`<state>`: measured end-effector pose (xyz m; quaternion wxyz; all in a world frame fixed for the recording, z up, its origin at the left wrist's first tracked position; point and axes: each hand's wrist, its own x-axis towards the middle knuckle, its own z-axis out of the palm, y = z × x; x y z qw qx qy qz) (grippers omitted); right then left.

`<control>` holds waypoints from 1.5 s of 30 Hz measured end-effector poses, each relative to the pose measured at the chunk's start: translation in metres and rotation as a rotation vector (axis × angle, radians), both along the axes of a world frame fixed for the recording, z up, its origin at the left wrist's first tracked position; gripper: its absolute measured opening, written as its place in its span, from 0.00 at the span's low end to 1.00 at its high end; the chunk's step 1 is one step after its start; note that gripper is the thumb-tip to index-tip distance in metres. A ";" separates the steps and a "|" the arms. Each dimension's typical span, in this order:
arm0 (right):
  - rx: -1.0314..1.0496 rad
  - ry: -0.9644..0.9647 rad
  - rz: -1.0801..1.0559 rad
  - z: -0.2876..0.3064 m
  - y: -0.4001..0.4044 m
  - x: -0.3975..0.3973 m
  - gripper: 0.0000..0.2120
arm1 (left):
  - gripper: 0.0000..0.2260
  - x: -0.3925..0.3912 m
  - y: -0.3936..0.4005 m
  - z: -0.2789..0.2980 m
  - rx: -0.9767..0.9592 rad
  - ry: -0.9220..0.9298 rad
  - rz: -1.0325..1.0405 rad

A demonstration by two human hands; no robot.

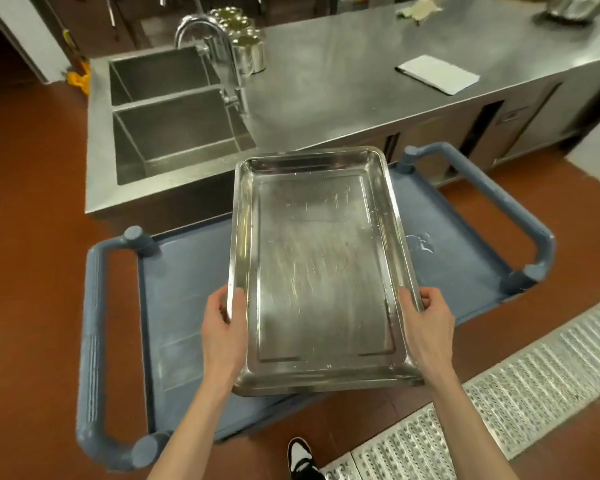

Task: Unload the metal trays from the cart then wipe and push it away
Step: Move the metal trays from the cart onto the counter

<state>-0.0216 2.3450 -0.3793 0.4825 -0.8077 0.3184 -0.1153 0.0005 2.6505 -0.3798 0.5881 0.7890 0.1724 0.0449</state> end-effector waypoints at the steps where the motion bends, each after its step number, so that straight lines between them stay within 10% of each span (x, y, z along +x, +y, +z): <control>1: 0.002 -0.008 -0.022 0.006 -0.008 -0.005 0.11 | 0.17 0.003 -0.008 0.004 -0.001 -0.007 -0.021; 45: -0.036 -0.135 -1.068 0.100 -0.261 -0.475 0.07 | 0.15 -0.223 -0.448 0.095 -0.112 -0.087 -1.005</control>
